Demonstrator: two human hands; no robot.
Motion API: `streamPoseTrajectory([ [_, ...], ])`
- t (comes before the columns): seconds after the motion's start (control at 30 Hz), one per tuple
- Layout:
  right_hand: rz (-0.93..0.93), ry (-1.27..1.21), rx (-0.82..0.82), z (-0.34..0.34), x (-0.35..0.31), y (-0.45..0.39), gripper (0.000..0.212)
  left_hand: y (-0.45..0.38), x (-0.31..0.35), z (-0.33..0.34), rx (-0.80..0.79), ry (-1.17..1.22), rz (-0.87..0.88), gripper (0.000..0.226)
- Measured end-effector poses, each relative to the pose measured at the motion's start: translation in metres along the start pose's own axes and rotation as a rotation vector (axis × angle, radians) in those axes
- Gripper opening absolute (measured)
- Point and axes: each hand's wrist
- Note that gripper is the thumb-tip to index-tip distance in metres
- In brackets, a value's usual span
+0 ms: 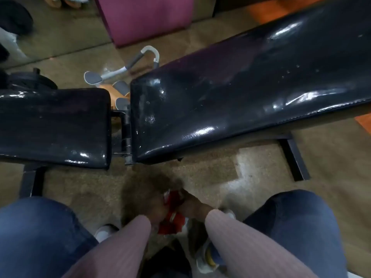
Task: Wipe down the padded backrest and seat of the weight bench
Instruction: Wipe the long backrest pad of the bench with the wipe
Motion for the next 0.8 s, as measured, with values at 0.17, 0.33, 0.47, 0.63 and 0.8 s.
streamPoseTrajectory([
  [0.17, 0.065, 0.204, 0.205, 0.002, -0.010, 0.001, 0.065, -0.008, -0.001, -0.008, 0.139, -0.161, -0.023, 0.017],
  [0.33, 0.118, 0.173, 0.211, 0.004, -0.015, 0.005, 0.055, -0.005, 0.002, -0.018, 0.161, -0.142, -0.021, 0.017],
  [0.47, 0.099, 0.190, 0.269, -0.003, -0.026, 0.016, 0.042, 0.000, 0.015, -0.024, 0.124, -0.196, 0.008, 0.015],
  [0.63, 0.009, -0.149, 0.350, -0.013, -0.037, 0.034, 0.027, 0.013, 0.051, -0.027, 0.124, -0.173, 0.142, 0.009],
  [0.8, -0.234, -0.335, 0.524, -0.059, -0.046, 0.079, 0.018, 0.033, 0.098, -0.028, 0.180, -0.248, 0.539, 0.010],
])
Point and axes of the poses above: each hand's wrist, its own y-axis away from the middle knuckle, its own z-axis out of the palm, x = y × z, and after that the axes turned 12 degrees about x, right-handed
